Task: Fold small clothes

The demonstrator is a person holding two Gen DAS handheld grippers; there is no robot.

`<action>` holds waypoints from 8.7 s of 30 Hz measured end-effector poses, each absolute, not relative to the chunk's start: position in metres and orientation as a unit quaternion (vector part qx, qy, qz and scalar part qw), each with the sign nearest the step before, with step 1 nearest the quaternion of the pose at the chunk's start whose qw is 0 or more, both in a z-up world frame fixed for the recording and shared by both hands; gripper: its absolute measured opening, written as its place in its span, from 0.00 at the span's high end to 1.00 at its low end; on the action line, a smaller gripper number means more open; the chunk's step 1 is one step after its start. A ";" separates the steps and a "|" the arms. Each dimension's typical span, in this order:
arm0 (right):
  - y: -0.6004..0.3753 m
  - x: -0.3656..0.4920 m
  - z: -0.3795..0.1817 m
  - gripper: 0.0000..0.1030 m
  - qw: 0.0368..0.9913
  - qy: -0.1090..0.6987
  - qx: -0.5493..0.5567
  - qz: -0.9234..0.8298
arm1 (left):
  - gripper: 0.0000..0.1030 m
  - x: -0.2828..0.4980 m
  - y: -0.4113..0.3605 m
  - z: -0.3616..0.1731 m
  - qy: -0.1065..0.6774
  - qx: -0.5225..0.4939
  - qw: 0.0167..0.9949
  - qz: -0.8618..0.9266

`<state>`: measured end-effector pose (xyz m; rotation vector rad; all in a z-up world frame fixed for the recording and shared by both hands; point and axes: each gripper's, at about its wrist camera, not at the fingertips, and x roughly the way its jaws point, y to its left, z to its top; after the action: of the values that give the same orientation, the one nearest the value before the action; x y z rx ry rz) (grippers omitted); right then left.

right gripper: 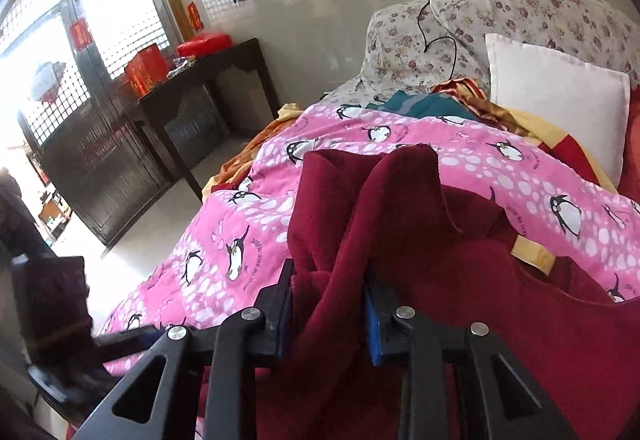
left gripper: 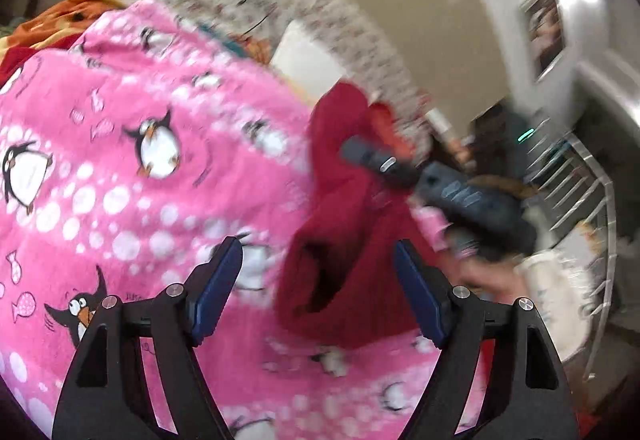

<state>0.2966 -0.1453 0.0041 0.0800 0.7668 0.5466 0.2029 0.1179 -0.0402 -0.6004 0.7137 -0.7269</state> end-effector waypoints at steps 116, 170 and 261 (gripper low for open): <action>-0.409 0.234 -0.041 0.77 0.848 0.339 0.325 0.247 | 0.38 0.133 -0.167 -0.047 0.435 -0.049 0.824 -0.360; -0.403 0.160 -0.047 0.11 0.906 0.354 0.197 0.120 | 0.25 0.193 -0.125 -0.028 0.392 -0.084 0.875 -0.269; -0.271 -0.017 -0.086 0.56 0.895 0.404 0.027 0.189 | 0.24 -0.007 -0.051 -0.057 0.393 -0.043 0.905 -0.159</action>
<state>-0.0168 -0.2706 -0.0857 0.0556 0.8381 0.3911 -0.0070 -0.0510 -0.0571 -0.0879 0.8111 -0.3287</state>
